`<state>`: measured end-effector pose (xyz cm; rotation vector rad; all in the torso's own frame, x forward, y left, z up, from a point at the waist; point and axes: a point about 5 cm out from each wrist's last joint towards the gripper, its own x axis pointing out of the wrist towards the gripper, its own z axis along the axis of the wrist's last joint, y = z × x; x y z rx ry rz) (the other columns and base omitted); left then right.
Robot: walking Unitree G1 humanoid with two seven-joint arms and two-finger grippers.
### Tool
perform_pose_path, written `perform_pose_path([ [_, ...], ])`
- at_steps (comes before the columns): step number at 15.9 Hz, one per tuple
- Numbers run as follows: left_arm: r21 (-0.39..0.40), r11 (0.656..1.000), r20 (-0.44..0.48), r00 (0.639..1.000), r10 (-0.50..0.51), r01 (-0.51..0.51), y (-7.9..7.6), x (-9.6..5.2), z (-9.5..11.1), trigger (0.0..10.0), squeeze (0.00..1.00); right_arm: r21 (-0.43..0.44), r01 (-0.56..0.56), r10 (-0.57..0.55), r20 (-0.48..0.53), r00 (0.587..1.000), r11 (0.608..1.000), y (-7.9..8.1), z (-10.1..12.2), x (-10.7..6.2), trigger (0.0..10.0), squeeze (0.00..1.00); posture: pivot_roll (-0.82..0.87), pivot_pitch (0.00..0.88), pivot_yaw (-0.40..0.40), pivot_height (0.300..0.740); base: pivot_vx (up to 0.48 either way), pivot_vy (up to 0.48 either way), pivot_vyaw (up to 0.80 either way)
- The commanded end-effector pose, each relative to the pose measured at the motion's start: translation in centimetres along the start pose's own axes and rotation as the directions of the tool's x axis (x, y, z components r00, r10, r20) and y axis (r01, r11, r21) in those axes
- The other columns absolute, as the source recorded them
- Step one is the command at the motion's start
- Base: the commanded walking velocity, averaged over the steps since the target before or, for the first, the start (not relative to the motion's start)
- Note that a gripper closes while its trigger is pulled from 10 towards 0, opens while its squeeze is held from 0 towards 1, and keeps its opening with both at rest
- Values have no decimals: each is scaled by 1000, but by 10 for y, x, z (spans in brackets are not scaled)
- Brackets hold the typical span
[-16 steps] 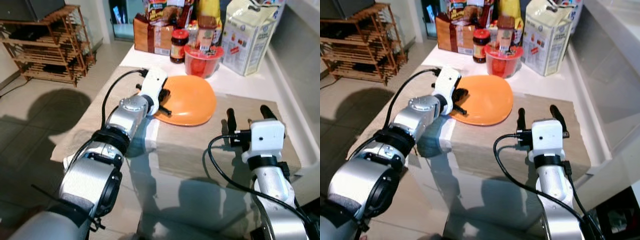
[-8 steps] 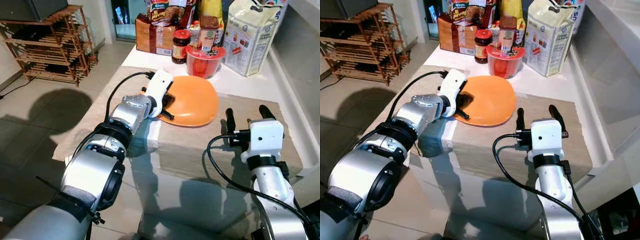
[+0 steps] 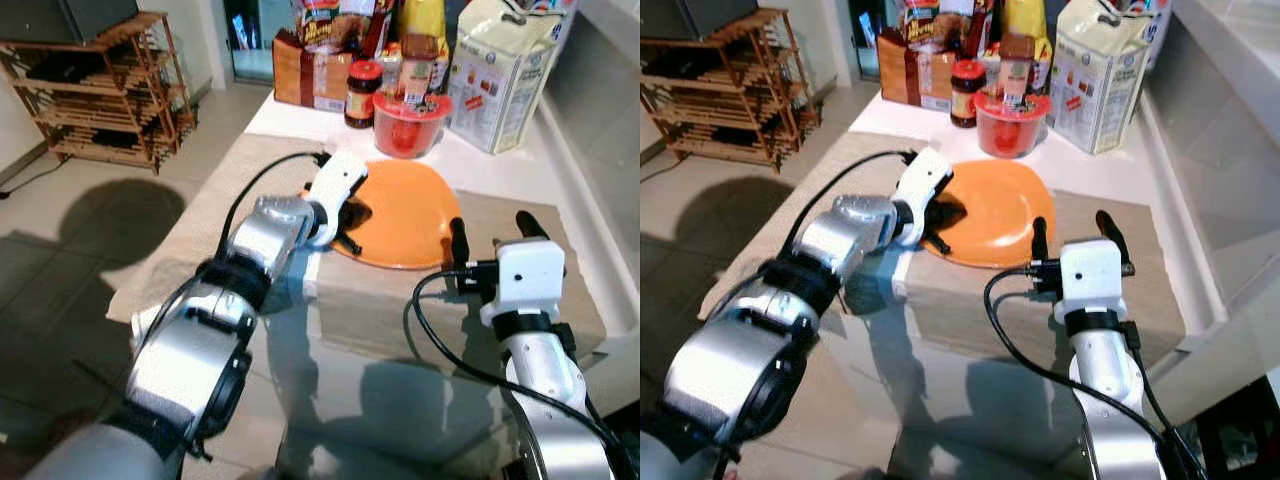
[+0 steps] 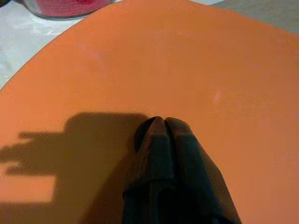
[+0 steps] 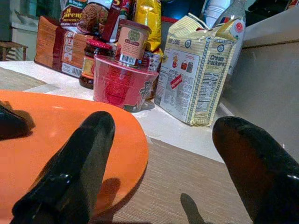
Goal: Setting the table
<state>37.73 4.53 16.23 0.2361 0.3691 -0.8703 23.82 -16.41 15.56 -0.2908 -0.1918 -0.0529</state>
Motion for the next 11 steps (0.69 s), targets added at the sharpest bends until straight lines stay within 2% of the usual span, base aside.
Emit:
perform_pose_path([
  [1,-21,999,-81,995,-50,49,-8,1,-19,10000,0,-11,-8,8,-3,1000,1000,0,0,2,10000,0,-40,0,32,722,0,0,0],
  [4,-28,994,-74,992,-104,103,-23,-11,-24,10000,0,-11,-12,12,-7,1000,1000,1,-2,2,10000,0,-30,0,28,722,0,0,0],
  [6,-6,996,-70,994,-89,89,-25,-12,-26,10000,0,-10,-14,14,-9,1000,1000,2,-2,3,10000,0,-27,0,24,722,0,0,0],
  [9,-25,997,-48,996,-70,69,-25,-16,-22,10000,0,-12,-16,16,-8,1000,1000,2,-2,4,10000,0,-28,0,24,722,0,0,0],
  [11,8,1000,62,998,-11,10,-23,-20,-7,10000,0,-12,-15,15,-10,1000,1000,2,-3,5,10000,0,-27,0,24,722,0,0,0],
])
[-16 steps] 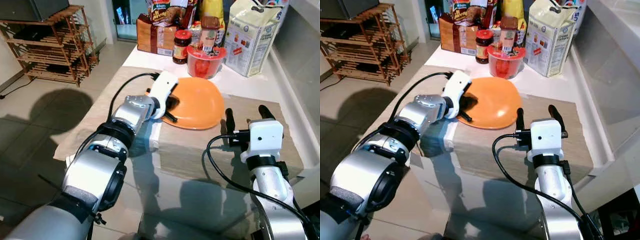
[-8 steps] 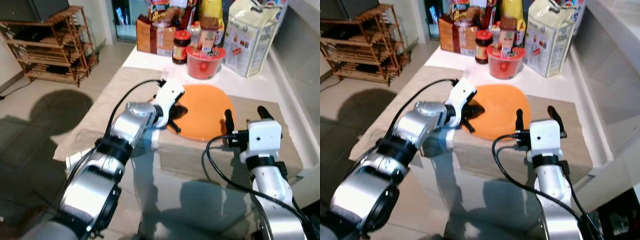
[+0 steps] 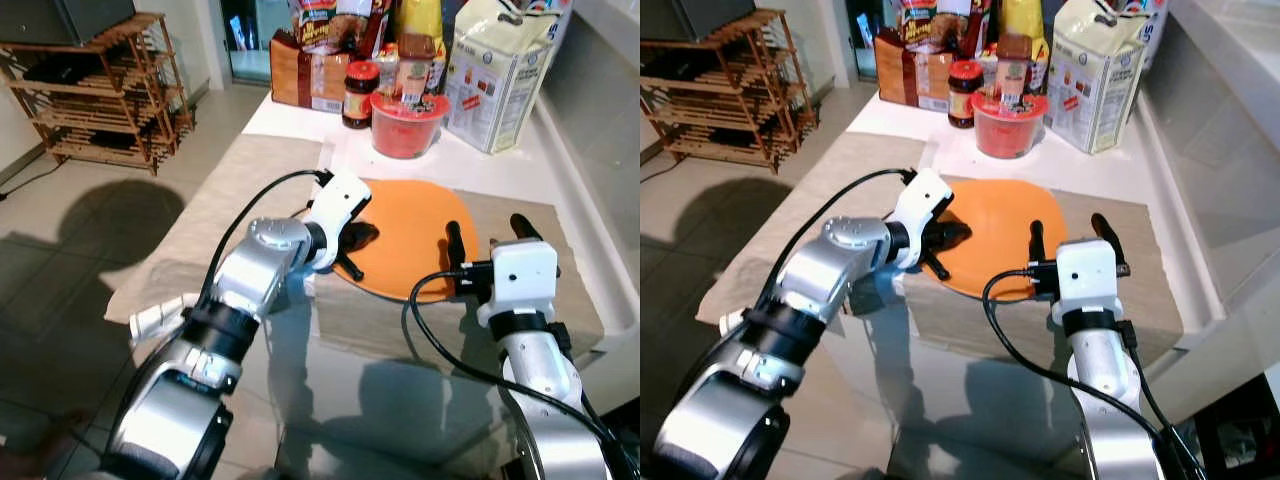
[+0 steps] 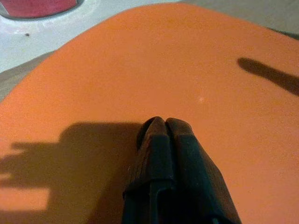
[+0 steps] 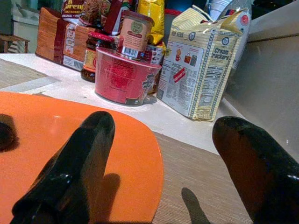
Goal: Setting the table
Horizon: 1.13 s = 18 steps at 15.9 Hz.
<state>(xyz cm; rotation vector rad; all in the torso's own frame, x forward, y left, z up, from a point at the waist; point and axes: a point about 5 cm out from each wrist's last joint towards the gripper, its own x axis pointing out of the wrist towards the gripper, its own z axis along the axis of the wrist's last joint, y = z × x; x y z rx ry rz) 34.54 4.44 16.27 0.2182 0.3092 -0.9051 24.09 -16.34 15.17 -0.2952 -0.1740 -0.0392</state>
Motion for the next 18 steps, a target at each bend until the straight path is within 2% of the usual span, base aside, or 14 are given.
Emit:
perform_pose_path([
  [1,23,997,89,993,71,-73,9,-2,12,10000,0,-9,1,-1,8,1000,1000,0,2,3,10000,0,-28,0,23,722,0,0,0],
  [3,-9,991,222,966,132,-133,18,-7,36,10000,0,-10,2,-2,8,1000,1000,0,1,3,10000,0,-29,0,23,722,0,0,0],
  [5,-37,990,287,947,142,-137,19,-14,48,10000,0,-10,3,-3,8,1000,1000,0,2,3,10000,0,-31,0,25,722,0,0,0],
  [7,-71,985,394,902,175,-160,21,-35,61,10000,0,5,3,-3,8,1000,1000,1,2,2,10000,0,-26,0,30,722,0,0,0],
  [8,-85,982,404,895,190,-170,22,-38,59,10000,0,10,3,-3,9,1000,1000,1,2,2,10000,0,-25,0,31,722,0,0,0],
  [9,-140,970,418,877,239,-198,26,-47,49,10000,0,21,8,-8,9,1000,1000,0,2,1,10000,0,-22,0,33,722,0,0,0],
  [10,-160,965,423,869,259,-209,27,-51,44,10000,0,26,13,-13,8,1000,1000,0,2,1,10000,0,-21,0,34,722,0,0,0],
  [12,-214,949,424,853,305,-233,24,-61,28,10000,0,29,19,-19,1,1000,999,-2,0,1,10000,0,-13,0,29,722,0,0,0],
  [14,-220,945,410,856,315,-243,15,-65,20,10000,0,28,11,-11,0,1000,1000,-1,-1,3,10000,0,-2,0,21,722,0,0,0],
  [18,-226,941,391,861,326,-254,15,-62,14,10000,0,28,2,-3,7,1000,1000,0,-1,6,10000,0,1,0,14,722,0,0,0],
])
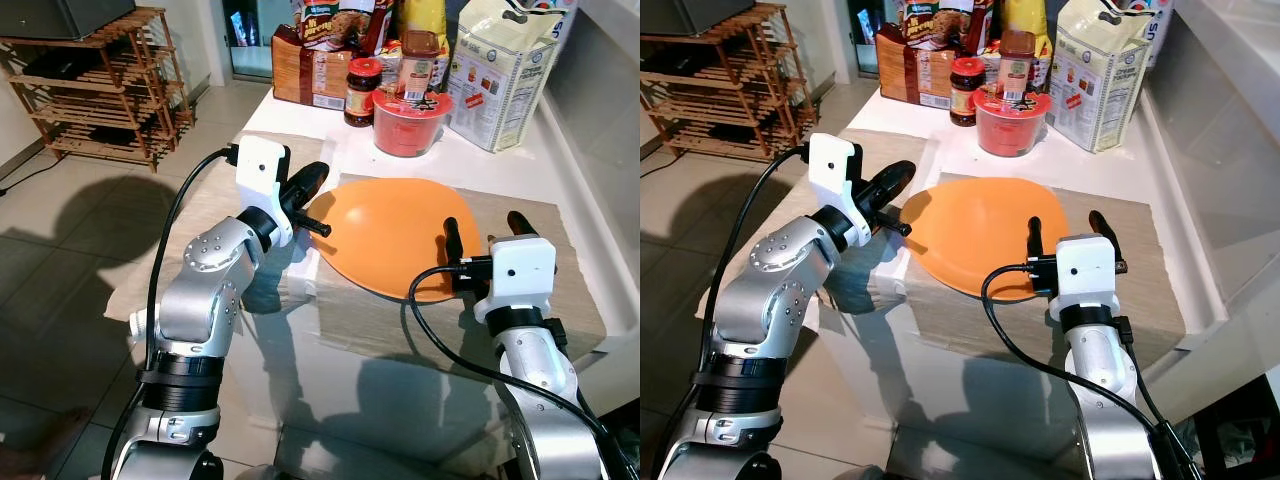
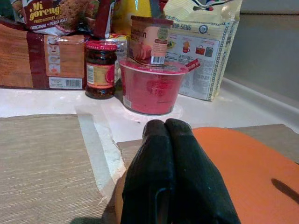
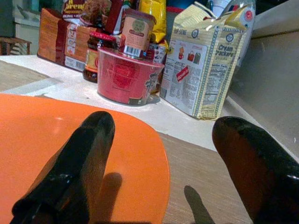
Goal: Setting the table
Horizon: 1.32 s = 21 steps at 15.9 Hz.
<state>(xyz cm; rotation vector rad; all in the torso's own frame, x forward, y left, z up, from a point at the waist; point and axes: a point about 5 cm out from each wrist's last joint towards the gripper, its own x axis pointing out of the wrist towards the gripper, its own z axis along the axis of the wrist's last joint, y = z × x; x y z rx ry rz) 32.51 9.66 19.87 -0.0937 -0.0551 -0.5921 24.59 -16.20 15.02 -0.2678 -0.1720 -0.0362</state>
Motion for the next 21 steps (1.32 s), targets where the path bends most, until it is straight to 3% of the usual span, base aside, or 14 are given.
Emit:
perform_pose_path([
  [1,5,1000,-9,1000,-11,11,-4,0,-1,10000,0,11,7,-7,12,1000,1000,-2,2,2,10000,0,0,0,15,722,0,0,0],
  [3,3,1000,-28,1000,10,-10,-1,1,-9,10000,0,55,27,-27,5,1000,998,-4,2,3,10000,0,-1,0,16,722,0,0,0],
  [7,-1,998,-58,997,57,-57,9,2,-18,10000,0,253,32,-19,-54,998,967,-9,1,-5,10000,0,-16,0,20,722,0,0,0],
  [12,-9,998,-17,998,61,-61,10,4,-11,10000,0,188,39,-26,-73,997,981,-12,-4,-26,10000,0,-29,0,25,722,0,0,0],
  [15,4,994,-16,994,105,-105,16,5,-12,10000,0,174,51,-39,-70,997,983,-15,-4,-23,10000,0,-27,0,26,722,0,0,0],
  [20,20,996,-8,996,92,-92,14,10,-10,10000,0,171,58,-49,-54,997,984,-15,-2,-11,10000,0,-22,0,28,722,0,0,0],
  [21,25,999,-39,998,45,-44,8,10,-17,10000,0,187,56,-47,-54,997,981,-12,-1,-11,10000,0,-22,0,31,722,0,0,0],
])
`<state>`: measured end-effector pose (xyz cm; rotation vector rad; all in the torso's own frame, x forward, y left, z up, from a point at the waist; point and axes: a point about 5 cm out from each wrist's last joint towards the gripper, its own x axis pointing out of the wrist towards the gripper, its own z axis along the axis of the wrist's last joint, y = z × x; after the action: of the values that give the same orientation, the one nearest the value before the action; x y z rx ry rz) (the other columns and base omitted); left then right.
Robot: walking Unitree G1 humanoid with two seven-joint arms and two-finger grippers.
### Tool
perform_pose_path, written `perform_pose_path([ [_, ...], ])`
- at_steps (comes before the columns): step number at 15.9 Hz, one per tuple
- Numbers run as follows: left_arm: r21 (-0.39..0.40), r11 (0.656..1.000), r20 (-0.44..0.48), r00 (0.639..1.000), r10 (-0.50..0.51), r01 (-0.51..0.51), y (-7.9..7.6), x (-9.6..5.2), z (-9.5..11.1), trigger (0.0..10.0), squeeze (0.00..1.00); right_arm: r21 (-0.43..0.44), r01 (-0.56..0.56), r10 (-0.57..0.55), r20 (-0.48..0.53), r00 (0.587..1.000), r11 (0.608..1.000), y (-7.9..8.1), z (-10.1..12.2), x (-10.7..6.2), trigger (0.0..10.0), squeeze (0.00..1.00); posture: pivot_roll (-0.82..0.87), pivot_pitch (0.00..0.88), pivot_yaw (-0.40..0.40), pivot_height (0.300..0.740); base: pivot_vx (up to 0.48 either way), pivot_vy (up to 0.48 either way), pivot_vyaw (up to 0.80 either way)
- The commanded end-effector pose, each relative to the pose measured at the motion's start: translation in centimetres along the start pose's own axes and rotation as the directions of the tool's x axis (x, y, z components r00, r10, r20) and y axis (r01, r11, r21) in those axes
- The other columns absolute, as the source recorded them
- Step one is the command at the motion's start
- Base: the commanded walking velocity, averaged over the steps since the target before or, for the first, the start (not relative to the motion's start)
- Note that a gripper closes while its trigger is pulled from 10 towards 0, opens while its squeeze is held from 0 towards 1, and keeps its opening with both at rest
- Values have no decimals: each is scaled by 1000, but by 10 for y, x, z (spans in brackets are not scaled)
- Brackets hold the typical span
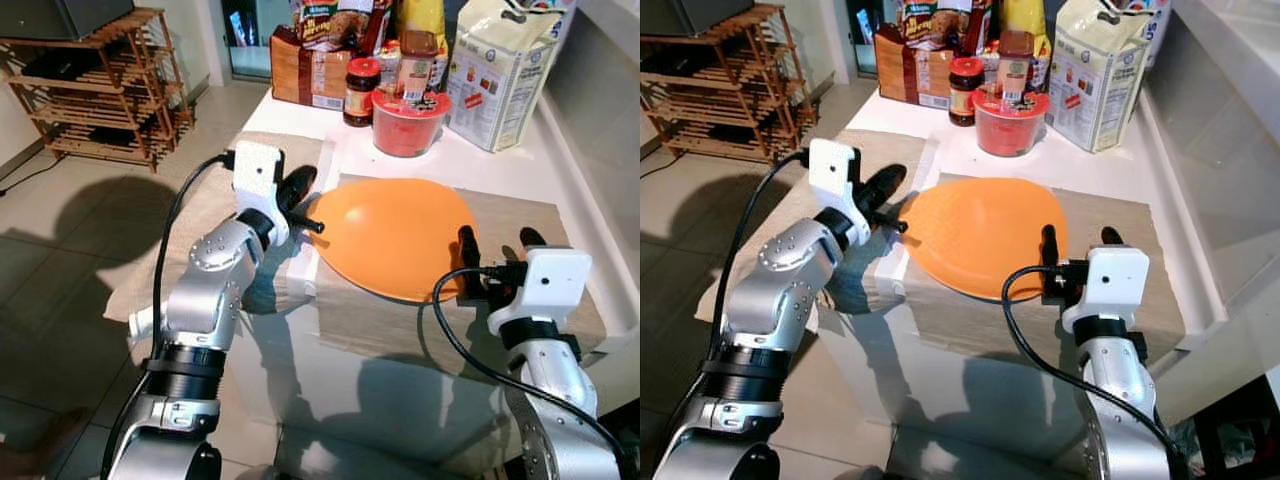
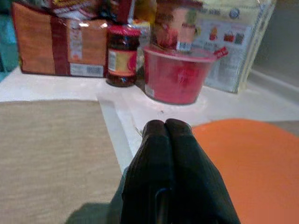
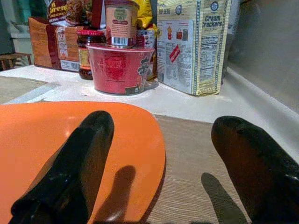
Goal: Setting the table
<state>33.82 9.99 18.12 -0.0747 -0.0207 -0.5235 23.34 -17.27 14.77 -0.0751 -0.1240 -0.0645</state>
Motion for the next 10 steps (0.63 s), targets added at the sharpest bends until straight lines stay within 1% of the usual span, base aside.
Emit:
perform_pose_path([
  [1,20,999,-22,999,-45,46,-7,2,-3,10000,0,3,13,-14,8,1000,1000,-1,2,1,10000,0,-23,0,31,722,0,0,0],
  [2,20,998,-36,998,-60,61,-9,2,-5,10000,0,3,14,-14,7,1000,1000,-1,2,1,10000,0,-23,0,32,722,0,0,0],
  [4,41,989,-107,985,-136,141,-18,4,-11,10000,0,8,18,-18,1,1000,1000,-1,1,0,10000,0,-25,0,36,722,0,0,0],
  [6,46,985,-123,979,-161,168,-21,5,-12,10000,0,10,19,-19,0,1000,1000,-1,1,-1,10000,0,-28,0,39,722,0,0,0],
  [7,53,983,-146,975,-169,178,-21,5,-15,10000,0,10,20,-20,-2,1000,1000,-1,0,-1,10000,0,-29,0,39,722,0,0,0],
  [10,52,985,-174,973,-150,162,-18,3,-21,10000,0,10,23,-23,-6,1000,1000,-2,0,-2,10000,0,-31,0,38,722,0,0,0],
])
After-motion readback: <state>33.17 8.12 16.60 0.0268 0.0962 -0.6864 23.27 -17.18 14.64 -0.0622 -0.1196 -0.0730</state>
